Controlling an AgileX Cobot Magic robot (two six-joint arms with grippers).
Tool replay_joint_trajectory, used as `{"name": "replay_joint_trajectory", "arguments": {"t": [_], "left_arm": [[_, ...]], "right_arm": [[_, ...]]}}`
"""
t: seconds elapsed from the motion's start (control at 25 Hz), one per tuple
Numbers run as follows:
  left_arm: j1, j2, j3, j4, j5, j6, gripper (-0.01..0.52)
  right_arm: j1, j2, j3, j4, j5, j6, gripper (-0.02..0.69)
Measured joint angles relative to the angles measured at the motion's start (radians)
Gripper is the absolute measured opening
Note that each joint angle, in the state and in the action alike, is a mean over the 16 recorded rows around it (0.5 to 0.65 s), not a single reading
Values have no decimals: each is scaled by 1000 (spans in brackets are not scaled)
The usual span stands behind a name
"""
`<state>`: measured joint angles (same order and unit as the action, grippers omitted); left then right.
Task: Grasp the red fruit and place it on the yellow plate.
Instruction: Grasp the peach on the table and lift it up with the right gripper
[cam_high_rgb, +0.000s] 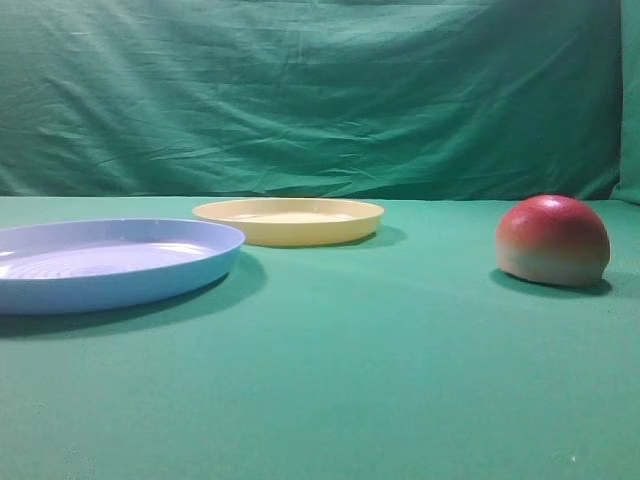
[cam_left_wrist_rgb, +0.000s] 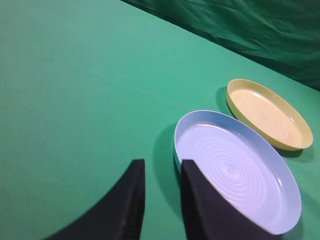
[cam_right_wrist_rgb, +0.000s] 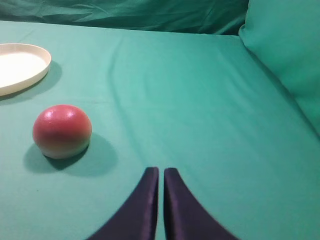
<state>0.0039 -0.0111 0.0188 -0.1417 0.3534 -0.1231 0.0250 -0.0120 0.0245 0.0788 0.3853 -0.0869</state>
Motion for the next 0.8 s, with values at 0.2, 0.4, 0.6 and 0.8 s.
{"name": "replay_joint_trajectory", "arguments": {"t": [0.2, 0.4, 0.6, 0.8], "left_arm": [[0, 0, 0, 0, 0, 0, 157], [0, 0, 0, 0, 0, 0, 157], [0, 0, 0, 0, 0, 0, 157], [0, 0, 0, 0, 0, 0, 157]], "right_arm": [[0, 0, 0, 0, 0, 0, 0], [0, 0, 0, 0, 0, 0, 0], [0, 0, 0, 0, 0, 0, 0], [0, 0, 0, -2, 0, 0, 0]]}}
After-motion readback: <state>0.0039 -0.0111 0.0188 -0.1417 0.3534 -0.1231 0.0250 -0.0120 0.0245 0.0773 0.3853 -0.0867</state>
